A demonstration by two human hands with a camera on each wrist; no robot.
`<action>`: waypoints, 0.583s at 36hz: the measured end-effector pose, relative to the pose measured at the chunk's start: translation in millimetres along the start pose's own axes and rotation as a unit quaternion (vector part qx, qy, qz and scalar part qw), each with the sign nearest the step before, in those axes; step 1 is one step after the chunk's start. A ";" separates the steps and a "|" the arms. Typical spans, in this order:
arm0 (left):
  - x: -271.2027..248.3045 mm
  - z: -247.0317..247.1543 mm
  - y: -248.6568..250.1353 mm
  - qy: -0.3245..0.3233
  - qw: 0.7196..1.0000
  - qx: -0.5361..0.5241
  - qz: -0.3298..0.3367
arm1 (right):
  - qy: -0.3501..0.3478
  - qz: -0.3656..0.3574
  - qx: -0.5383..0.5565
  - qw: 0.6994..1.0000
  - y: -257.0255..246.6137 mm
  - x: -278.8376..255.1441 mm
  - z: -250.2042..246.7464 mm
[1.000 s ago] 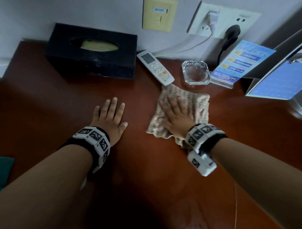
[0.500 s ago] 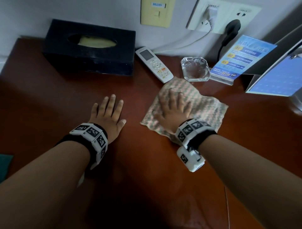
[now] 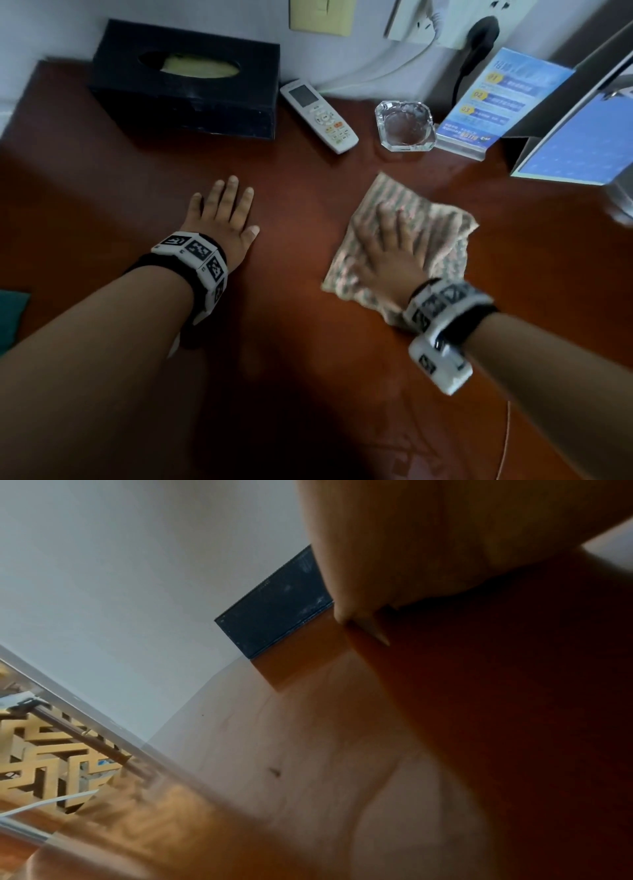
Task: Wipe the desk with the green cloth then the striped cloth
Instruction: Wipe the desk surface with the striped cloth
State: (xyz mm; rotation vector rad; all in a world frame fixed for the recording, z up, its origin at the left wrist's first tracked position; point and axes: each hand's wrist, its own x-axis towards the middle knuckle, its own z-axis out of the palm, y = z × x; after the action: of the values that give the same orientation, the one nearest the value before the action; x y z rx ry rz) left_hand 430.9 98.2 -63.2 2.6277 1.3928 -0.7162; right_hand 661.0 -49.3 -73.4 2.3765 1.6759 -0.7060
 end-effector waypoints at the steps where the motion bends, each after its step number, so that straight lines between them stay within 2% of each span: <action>1: -0.6 -1.5 1.1 -0.001 1.000 0.013 -0.005 | -0.005 -0.031 -0.017 0.999 -6.5 -15.8 10.0; 4: -2.7 -11.1 8.2 -0.020 0.999 0.030 -0.026 | -0.020 -0.099 -0.056 0.993 -21.8 -59.1 28.5; 6: -6.8 -20.5 18.3 -0.022 0.999 -0.003 -0.030 | -0.066 -0.126 -0.070 0.987 -26.8 -75.8 32.1; 8: -14.3 -28.4 33.0 -0.020 0.998 -0.061 -0.021 | -0.088 -0.140 -0.069 0.984 -25.0 -78.5 28.8; 11: -29.9 -30.6 56.9 -0.014 0.995 -0.100 0.007 | -0.077 -0.157 -0.084 0.981 -10.6 -58.8 20.2; 16: -58.4 -10.7 74.9 -0.015 0.994 -0.101 0.047 | -0.008 -0.072 -0.071 0.995 16.9 2.1 -8.1; 21: -71.0 14.2 77.4 -0.047 0.994 -0.089 0.044 | 0.003 0.001 0.018 1.000 21.7 42.8 -29.7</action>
State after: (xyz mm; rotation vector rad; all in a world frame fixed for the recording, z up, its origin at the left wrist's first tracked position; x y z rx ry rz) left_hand 453.8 -5.0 -55.7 2.4677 1.2447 -0.6624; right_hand 700.9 -9.6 -70.0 2.4065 1.6761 -0.7348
